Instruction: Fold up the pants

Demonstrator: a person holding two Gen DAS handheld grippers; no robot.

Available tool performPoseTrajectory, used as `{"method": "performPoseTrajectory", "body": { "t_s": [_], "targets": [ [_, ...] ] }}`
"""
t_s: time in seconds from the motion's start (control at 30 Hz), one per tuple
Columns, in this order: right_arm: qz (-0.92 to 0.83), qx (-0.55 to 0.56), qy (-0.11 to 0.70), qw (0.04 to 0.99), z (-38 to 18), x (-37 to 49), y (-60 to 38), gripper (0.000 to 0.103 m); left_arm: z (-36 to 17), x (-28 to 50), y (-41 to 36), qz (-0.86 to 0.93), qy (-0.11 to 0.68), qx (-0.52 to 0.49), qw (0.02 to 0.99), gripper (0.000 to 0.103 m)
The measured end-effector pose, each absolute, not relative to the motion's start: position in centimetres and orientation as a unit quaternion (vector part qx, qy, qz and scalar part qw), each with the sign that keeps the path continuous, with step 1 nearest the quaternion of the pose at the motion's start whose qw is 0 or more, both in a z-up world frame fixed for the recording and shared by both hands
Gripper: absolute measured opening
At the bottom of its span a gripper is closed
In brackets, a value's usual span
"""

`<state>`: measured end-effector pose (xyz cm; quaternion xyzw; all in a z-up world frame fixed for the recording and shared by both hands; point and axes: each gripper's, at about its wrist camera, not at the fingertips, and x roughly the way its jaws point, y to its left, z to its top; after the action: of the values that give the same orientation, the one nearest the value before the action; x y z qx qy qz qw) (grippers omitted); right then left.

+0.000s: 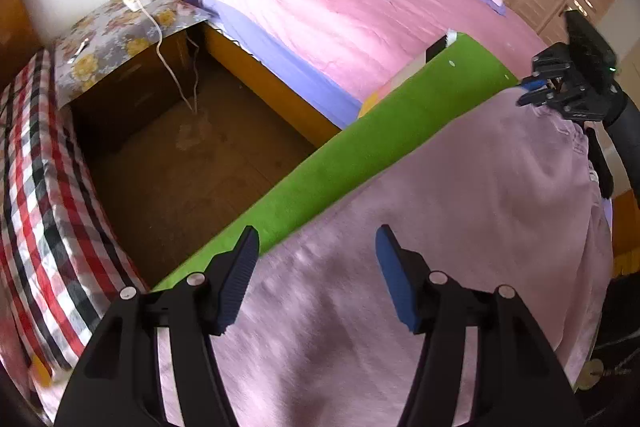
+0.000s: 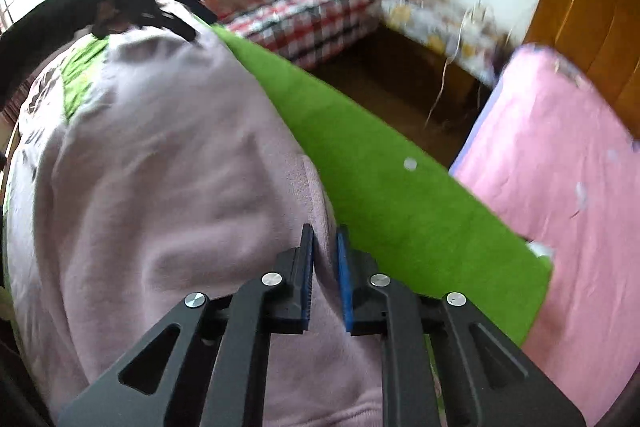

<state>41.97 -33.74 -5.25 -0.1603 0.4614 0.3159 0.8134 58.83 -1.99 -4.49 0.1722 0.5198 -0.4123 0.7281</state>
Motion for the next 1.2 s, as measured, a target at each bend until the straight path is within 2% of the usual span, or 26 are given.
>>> {"method": "performPoseTrajectory", "body": {
  "t_s": [0.2,0.23,0.27,0.3,0.37,0.5,0.73,0.87,1.03,1.2],
  "targets": [
    [0.301,-0.174,0.405,0.846,-2.6,38.7,-32.7,0.013,-6.0,58.7,-2.8,-0.442,0.53,0.2,0.696,0.059],
    [0.294,-0.178,0.401,0.849,-2.5,38.5,-32.5,0.013,-5.9,58.7,-2.5,-0.44,0.527,0.195,0.701,0.048],
    [0.282,-0.183,0.398,0.854,-2.4,38.4,-32.2,0.013,-5.9,58.6,-2.3,-0.437,0.524,0.196,0.705,0.023],
    [0.273,-0.186,0.397,0.856,-2.3,38.3,-32.2,0.013,-5.9,58.3,-2.1,-0.433,0.52,0.2,0.708,0.013],
    [0.245,-0.197,0.399,0.861,-2.4,38.3,-31.7,0.013,-5.4,56.9,-2.0,-0.42,0.499,0.224,0.724,0.006],
    [0.195,-0.229,0.387,0.872,-1.5,37.6,-30.6,0.011,-1.5,53.4,-1.9,-0.366,0.42,0.278,0.782,0.006],
    [0.121,-0.245,0.273,0.922,7.1,33.6,-28.7,0.01,10.9,44.8,-0.3,-0.269,0.26,0.306,0.876,0.006],
    [0.111,-0.258,0.23,0.932,9.6,28.2,-27.6,0.01,13.6,37.2,0.7,-0.234,0.194,0.332,0.893,0.006],
    [0.127,-0.268,0.214,0.931,8.5,18.3,-25.5,0.01,12.4,25.3,1.9,-0.206,0.149,0.379,0.89,0.006],
    [0.142,-0.235,0.236,0.932,3.7,8.5,-23.8,0.01,7.1,12.1,3.8,-0.197,0.144,0.385,0.89,0.006]
  ]
}}
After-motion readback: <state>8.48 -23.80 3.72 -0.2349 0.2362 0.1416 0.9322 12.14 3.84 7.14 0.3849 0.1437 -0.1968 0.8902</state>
